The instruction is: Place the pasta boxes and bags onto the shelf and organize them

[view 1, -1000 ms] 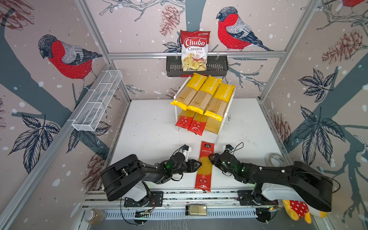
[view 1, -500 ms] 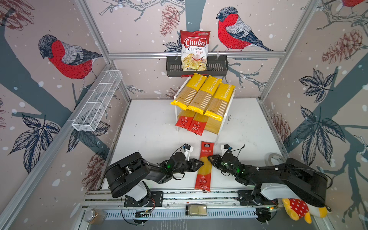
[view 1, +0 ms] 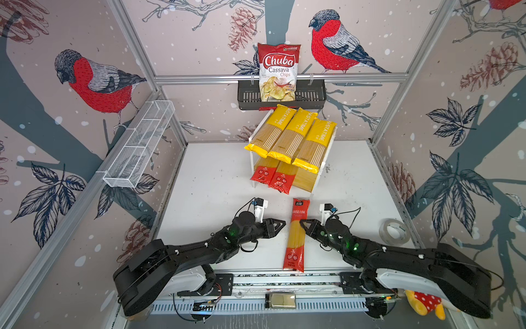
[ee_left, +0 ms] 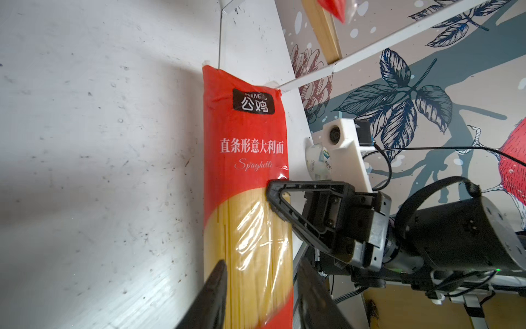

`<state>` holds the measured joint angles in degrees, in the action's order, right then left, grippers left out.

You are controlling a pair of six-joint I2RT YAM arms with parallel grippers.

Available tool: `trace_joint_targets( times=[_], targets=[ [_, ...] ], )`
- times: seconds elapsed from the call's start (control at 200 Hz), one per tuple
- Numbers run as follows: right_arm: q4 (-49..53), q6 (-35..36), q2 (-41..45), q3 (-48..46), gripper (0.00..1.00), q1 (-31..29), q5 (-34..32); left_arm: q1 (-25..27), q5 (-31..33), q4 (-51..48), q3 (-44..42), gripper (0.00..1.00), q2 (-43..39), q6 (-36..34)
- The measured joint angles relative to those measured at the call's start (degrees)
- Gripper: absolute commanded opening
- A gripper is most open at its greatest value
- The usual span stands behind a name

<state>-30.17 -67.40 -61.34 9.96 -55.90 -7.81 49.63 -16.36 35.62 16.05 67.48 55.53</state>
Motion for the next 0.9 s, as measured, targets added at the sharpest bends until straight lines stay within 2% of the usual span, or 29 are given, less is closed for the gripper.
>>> trace_joint_targets(
  times=[0.245,0.375,0.51,0.605,0.805,0.895],
  targets=[
    [4.57,-0.5,-2.99,0.92,0.24,-0.55,-1.01,1.57,-0.09,-0.07,-0.59,0.47,4.44,-0.02],
    [5.42,-0.48,-4.44,1.53,0.31,-1.05,-1.01,2.4,-0.04,0.24,-0.37,0.48,7.78,-0.07],
    [7.17,0.0,-5.7,2.51,0.46,-1.07,-0.26,2.56,-0.15,1.9,-0.35,0.47,11.26,-0.07],
    [8.35,0.76,-7.3,3.43,0.51,-1.07,0.85,2.56,-0.52,3.37,-0.35,0.46,13.46,-0.02],
    [4.74,1.73,-13.51,4.96,0.51,-1.07,3.13,3.3,-2.03,8.41,-0.11,0.4,18.73,0.48],
    [1.53,1.68,-14.8,4.28,0.41,-1.07,3.82,3.78,-3.1,10.62,0.15,0.38,21.55,1.27]
  ],
)
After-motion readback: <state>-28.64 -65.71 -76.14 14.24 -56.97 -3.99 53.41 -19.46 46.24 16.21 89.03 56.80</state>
